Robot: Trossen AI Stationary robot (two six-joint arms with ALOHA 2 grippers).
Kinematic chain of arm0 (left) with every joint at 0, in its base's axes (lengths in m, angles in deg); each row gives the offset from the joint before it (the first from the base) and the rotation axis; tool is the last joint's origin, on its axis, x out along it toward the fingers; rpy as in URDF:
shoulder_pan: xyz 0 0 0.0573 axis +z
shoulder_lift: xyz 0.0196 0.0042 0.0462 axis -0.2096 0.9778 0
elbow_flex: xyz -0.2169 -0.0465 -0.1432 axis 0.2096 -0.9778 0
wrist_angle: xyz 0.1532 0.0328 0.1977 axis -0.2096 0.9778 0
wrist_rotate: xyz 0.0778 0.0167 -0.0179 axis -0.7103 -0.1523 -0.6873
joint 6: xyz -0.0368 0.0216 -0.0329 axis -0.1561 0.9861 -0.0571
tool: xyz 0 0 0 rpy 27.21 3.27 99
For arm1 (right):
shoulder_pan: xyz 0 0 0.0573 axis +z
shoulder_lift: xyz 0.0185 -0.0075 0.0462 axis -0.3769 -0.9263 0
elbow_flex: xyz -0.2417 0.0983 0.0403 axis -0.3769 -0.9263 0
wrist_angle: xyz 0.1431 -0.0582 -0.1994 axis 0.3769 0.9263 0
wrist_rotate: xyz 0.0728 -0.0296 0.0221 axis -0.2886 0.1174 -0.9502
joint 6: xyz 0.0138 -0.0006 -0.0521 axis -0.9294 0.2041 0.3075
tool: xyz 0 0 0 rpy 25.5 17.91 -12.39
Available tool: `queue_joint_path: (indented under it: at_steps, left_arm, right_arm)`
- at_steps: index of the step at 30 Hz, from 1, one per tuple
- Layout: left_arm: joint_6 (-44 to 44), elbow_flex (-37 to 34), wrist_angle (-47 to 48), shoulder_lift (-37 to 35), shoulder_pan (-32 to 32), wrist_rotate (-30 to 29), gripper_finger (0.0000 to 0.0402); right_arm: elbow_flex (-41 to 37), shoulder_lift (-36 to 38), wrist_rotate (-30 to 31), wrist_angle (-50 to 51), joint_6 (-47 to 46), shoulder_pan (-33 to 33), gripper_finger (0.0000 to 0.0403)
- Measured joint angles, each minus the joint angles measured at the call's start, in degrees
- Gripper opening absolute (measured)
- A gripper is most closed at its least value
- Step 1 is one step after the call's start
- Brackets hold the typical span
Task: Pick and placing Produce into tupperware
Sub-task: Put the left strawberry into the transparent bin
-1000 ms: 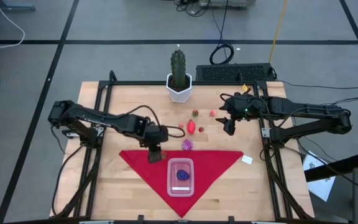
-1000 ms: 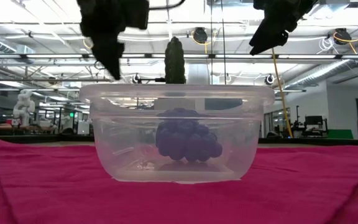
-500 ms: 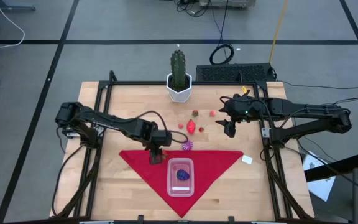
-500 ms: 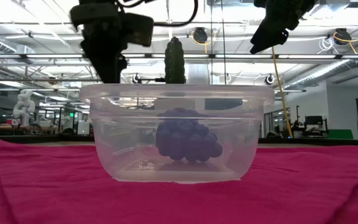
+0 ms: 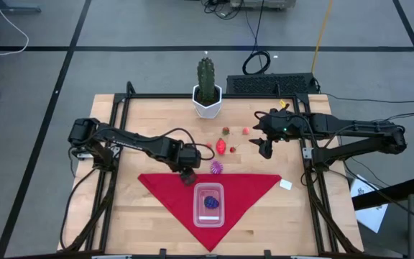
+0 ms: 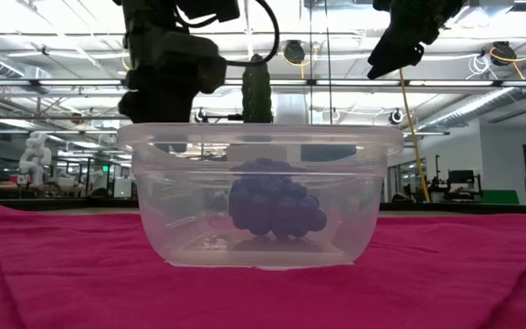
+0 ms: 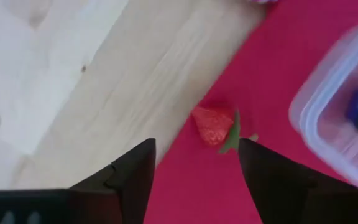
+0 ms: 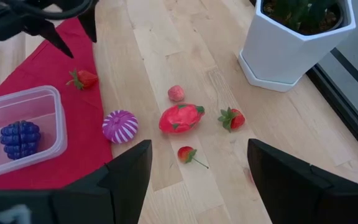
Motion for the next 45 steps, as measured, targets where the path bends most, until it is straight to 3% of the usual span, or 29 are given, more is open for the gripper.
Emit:
queue_joint_path:
  at_steps: [5,15,27,45]
  left_arm:
    - [-9.54,0.0,-0.07,0.0,0.0,0.0,0.0266]
    - [-17.93,0.0,-0.78,0.0,0.0,0.28,0.0276]
    - [-19.24,0.0,-3.74,6.42,0.0,6.23,0.0276]
    - [-19.03,-0.02,-8.03,8.22,0.07,6.08,0.0276]
  right_arm:
    - [0.0,0.0,0.0,0.02,0.41,0.0,0.0254]
    - [0.0,0.0,0.0,0.48,1.94,0.01,0.0254]
    - [-0.02,0.0,-0.02,1.48,1.94,0.0,0.0254]
    - [-0.02,0.0,0.0,1.33,1.96,0.01,0.0254]
